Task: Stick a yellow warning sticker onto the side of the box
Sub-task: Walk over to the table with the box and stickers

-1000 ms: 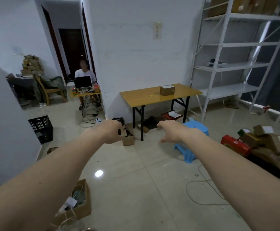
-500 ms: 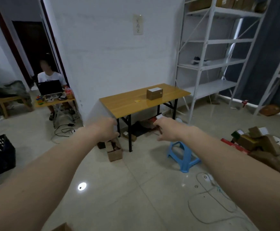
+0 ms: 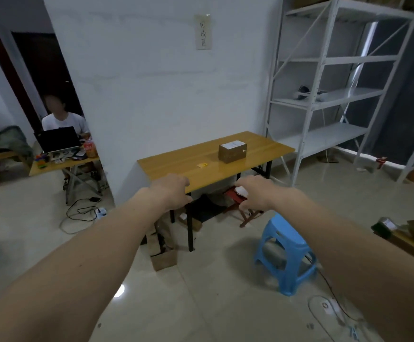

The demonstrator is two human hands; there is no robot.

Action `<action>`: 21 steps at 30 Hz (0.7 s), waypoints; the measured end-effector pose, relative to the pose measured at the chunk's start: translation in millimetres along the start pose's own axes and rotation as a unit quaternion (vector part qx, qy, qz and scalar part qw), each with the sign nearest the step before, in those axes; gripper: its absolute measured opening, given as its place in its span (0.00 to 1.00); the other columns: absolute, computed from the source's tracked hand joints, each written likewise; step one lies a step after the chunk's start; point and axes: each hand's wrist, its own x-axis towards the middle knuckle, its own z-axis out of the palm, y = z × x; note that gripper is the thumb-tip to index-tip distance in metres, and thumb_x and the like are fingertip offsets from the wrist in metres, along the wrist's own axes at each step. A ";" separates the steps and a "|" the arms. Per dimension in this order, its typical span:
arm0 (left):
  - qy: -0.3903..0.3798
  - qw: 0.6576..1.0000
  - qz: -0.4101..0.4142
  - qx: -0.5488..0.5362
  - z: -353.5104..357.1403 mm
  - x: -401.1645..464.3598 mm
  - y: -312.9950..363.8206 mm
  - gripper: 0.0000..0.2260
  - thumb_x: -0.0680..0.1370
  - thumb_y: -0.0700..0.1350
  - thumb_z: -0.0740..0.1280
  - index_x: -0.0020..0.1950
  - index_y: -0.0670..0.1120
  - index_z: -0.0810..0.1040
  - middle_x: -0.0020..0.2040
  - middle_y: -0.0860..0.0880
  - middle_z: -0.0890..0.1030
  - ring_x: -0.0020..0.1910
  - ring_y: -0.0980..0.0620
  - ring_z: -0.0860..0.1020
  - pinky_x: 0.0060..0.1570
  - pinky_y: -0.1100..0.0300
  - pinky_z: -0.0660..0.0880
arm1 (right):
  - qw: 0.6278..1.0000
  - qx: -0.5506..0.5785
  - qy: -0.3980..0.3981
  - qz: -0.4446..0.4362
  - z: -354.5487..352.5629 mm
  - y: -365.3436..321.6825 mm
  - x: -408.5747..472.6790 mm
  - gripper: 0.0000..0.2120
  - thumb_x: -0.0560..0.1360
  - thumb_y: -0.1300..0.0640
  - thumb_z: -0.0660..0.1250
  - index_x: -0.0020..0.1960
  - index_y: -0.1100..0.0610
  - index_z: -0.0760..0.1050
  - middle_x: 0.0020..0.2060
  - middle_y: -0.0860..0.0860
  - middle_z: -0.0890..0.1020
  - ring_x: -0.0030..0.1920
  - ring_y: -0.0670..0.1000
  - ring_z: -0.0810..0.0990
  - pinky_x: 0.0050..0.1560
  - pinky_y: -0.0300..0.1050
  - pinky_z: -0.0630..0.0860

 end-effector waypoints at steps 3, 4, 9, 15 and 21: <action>0.012 1.000 -0.011 -0.026 -6.4 70.6 2.0 0.25 0.78 0.53 0.63 0.73 0.49 0.63 0.73 0.46 0.67 0.69 0.45 0.69 0.62 0.53 0.70 | 1.000 0.021 0.002 0.019 -21.5 39.7 58.6 0.29 0.73 0.52 0.69 0.71 0.55 0.64 0.67 0.55 0.72 0.64 0.57 0.73 0.62 0.53 0.73; 0.017 0.999 -0.013 -0.031 -5.1 91.4 0.7 0.25 0.78 0.53 0.63 0.73 0.50 0.63 0.73 0.47 0.67 0.69 0.45 0.68 0.62 0.53 0.70 | 0.999 0.025 0.005 0.023 -25.0 50.8 78.1 0.29 0.73 0.52 0.69 0.71 0.55 0.64 0.67 0.55 0.72 0.64 0.57 0.73 0.62 0.54 0.74; -0.003 0.999 -0.033 -0.035 14.4 176.7 -18.2 0.26 0.78 0.53 0.64 0.73 0.50 0.63 0.73 0.47 0.68 0.67 0.44 0.71 0.61 0.52 0.71 | 0.999 -0.022 0.013 0.020 -20.1 80.9 167.9 0.31 0.73 0.51 0.68 0.73 0.54 0.62 0.71 0.55 0.66 0.71 0.59 0.63 0.68 0.58 0.66; -0.010 0.998 -0.042 -0.035 19.4 303.6 -36.1 0.26 0.78 0.53 0.63 0.74 0.49 0.61 0.73 0.46 0.67 0.69 0.44 0.69 0.60 0.53 0.71 | 0.999 -0.045 -0.004 0.005 -10.4 119.9 280.4 0.34 0.73 0.50 0.69 0.74 0.53 0.59 0.75 0.55 0.60 0.73 0.59 0.58 0.70 0.60 0.63; -0.007 1.000 -0.001 -0.028 9.5 447.9 -62.9 0.26 0.78 0.55 0.62 0.74 0.51 0.62 0.73 0.48 0.67 0.69 0.45 0.69 0.58 0.54 0.70 | 0.997 -0.063 -0.021 0.034 -23.0 159.8 417.5 0.33 0.72 0.51 0.69 0.73 0.54 0.60 0.71 0.56 0.65 0.71 0.58 0.62 0.68 0.55 0.66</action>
